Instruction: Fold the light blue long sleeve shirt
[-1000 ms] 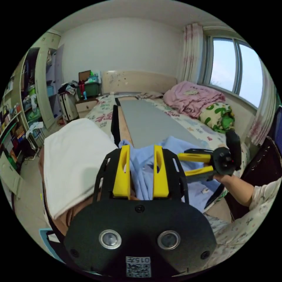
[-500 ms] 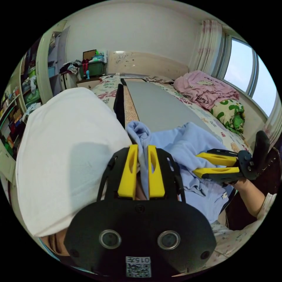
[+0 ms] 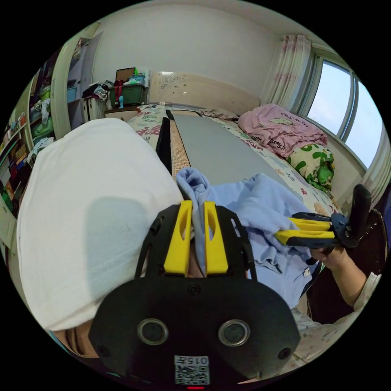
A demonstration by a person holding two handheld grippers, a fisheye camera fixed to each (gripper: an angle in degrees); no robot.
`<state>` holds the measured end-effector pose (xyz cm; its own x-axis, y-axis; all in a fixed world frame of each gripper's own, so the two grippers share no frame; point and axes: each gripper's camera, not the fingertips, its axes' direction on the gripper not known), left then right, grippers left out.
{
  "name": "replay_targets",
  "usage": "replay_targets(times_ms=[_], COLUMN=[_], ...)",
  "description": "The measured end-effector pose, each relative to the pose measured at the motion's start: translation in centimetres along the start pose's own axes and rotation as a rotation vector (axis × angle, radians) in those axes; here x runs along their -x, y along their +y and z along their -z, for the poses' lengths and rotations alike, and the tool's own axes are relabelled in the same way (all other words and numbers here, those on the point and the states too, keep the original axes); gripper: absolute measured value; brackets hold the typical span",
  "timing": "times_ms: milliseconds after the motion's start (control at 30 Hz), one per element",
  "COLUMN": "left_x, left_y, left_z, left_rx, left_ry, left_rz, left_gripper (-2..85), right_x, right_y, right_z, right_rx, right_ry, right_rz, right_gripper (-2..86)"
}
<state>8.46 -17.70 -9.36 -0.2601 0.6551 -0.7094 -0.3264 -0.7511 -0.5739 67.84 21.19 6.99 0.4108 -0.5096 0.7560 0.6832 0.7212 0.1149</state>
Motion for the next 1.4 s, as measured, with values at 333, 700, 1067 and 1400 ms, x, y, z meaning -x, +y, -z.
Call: replay_targets(times_ms=[333,700,1067,1400], left_x=[-0.4,-6.4,-37.4,-58.2], left_y=[-5.2,-11.1,-19.1,-17.2], left_z=[6.0,16.5,27.4,17.7], left_rx=[-0.004,-0.061,-0.138,0.019], left_ry=[-0.009,0.027,-0.433,-1.174], left_rz=[-0.003,-0.012,-0.704,-1.325], left_gripper=[2.3,4.1,0.3,-0.5], right_x=[-10.5,-24.0,-19.1,-19.5], right_y=[5.1,15.6,12.4,19.9], right_z=[19.0,25.5,13.7,-0.4], right_rx=[-0.241,-0.252,-0.039,0.231], right_ry=[0.342,0.64,0.708,1.173], right_rz=[-0.235,-0.575,-0.037,0.178], right_gripper=[4.3,0.1,-0.7,-0.9])
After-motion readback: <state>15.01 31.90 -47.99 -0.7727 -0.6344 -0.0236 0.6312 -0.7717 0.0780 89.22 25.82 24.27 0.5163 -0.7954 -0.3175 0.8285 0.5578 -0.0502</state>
